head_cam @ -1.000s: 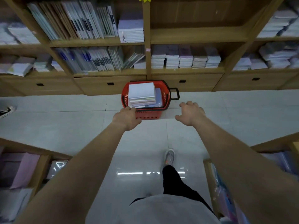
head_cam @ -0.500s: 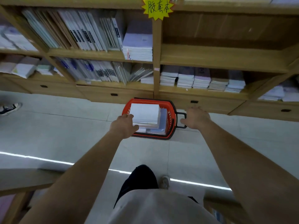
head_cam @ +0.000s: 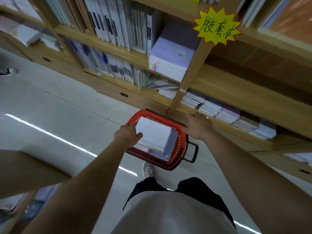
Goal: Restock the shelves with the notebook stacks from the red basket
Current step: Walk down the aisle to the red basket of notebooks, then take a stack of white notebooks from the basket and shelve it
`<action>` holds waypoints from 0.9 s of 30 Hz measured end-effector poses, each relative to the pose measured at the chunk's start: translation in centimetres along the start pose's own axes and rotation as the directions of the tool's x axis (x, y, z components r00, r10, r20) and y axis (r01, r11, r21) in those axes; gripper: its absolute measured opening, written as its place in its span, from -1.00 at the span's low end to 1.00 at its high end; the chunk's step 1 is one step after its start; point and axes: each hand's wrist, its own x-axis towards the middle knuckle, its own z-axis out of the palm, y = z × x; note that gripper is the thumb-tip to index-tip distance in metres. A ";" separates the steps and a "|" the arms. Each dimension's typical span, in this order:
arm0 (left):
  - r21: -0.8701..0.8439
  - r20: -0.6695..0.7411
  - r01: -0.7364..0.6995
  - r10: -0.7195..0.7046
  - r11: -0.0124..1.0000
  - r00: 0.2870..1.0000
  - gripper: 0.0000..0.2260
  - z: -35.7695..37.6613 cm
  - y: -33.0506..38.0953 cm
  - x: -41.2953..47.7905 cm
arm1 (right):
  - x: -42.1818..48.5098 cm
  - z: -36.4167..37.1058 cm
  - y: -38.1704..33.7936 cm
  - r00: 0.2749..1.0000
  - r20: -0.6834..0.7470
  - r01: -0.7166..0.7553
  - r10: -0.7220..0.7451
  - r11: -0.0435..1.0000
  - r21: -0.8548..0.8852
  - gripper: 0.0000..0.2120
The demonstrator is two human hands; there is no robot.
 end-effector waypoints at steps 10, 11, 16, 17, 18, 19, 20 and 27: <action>-0.241 0.044 0.328 -0.327 0.913 0.944 -0.50 4.9 -0.1 0.5 | 11.3 0.5 -2.1 0.940 0.181 0.306 -0.289 0.949 -0.079 -0.52; -0.261 0.053 0.368 -0.367 0.892 0.929 -0.49 5.7 0.3 0.2 | 12.3 1.0 -2.0 0.925 0.199 0.344 -0.324 0.936 -0.078 -0.57; -0.371 0.084 0.567 -0.581 0.736 0.810 -0.42 11.1 3.6 0.1 | 17.7 4.4 -1.1 0.844 0.295 0.497 -0.448 0.860 -0.117 -0.56; -0.408 0.098 0.593 -0.613 0.694 0.784 -0.42 12.4 4.2 0.5 | 18.8 5.4 -0.8 0.833 0.313 0.510 -0.455 0.852 -0.118 -0.50; -0.444 0.116 0.613 -0.637 0.653 0.762 -0.42 13.8 4.8 1.0 | 19.8 6.4 -0.7 0.825 0.330 0.518 -0.458 0.846 -0.122 -0.44; -0.477 0.133 0.625 -0.653 0.618 0.746 -0.42 15.2 5.3 1.6 | 20.9 7.5 -0.6 0.820 0.343 0.524 -0.458 0.842 -0.129 -0.41; -0.510 0.151 0.631 -0.661 0.585 0.735 -0.41 16.5 5.6 2.4 | 22.0 8.7 -0.5 0.819 0.347 0.525 -0.457 0.840 -0.135 -0.39; -0.717 0.215 0.586 -0.680 0.377 0.701 -0.38 26.3 5.4 11.1 | 29.8 18.3 -0.7 0.837 0.345 0.487 -0.426 0.866 -0.113 -0.31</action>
